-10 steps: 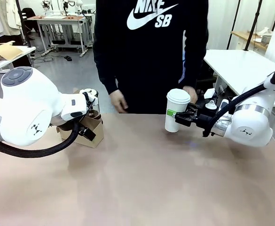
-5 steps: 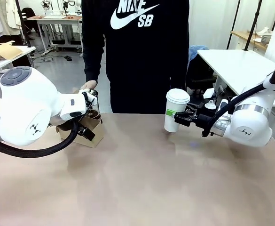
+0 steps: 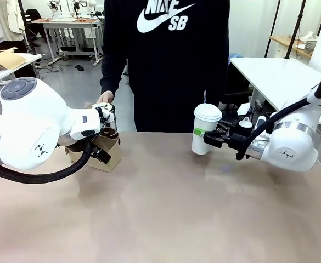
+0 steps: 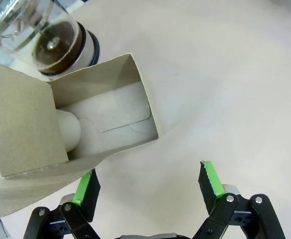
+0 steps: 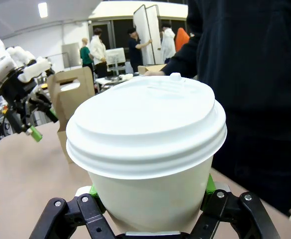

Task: Pour a drink into a cup and package it in a carrier.
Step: When a person places the Paper Cup Lid on the 600 ml Paper Cup , lift the 600 ml Paper Cup.

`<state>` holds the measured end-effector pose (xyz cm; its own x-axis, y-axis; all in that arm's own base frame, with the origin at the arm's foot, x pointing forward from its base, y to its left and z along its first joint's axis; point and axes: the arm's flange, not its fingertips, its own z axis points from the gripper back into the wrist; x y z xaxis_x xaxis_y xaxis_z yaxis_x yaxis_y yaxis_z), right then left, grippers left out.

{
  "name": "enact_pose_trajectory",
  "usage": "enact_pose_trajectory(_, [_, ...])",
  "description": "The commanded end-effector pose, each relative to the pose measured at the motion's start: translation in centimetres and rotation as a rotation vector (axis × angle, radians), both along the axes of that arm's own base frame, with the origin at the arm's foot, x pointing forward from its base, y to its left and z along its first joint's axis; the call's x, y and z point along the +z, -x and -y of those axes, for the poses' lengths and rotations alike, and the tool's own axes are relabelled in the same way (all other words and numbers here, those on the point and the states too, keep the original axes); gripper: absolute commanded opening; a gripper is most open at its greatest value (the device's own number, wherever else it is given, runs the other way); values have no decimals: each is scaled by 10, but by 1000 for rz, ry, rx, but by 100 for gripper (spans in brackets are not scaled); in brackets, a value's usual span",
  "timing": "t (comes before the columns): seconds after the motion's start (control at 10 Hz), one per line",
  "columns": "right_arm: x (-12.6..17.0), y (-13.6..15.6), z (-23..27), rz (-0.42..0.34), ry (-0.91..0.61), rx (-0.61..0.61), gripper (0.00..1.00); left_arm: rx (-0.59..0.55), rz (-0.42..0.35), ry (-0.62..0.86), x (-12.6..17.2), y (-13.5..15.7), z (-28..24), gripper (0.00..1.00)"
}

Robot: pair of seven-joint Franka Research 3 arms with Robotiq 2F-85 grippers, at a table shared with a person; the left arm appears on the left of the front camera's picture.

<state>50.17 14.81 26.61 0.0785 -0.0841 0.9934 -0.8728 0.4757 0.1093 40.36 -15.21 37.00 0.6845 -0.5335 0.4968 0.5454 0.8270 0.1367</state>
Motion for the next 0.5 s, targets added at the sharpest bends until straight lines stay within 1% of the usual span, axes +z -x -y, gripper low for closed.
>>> enact_pose_trajectory(0.0, [-25, 28, 10, 14, 3, 3, 81, 0, 0, 2, 0, 0, 0, 100])
enact_pose_trajectory(0.1, [-11, 18, 6, 15, -1, 5, 81, 0, 0, 2, 0, 0, 0, 100])
enact_pose_trajectory(0.2, [-5, -5, 0, 19, 1, -5, 81, 0, 0, 2, 0, 0, 0, 100])
enact_pose_trajectory(0.3, [-18, 33, 10, 14, -1, 4, 81, 0, 0, 2, 0, 0, 0, 100])
enact_pose_trajectory(0.4, [-20, 28, 8, 5, -35, 32, 81, 0, 0, 2, 0, 0, 0, 100])
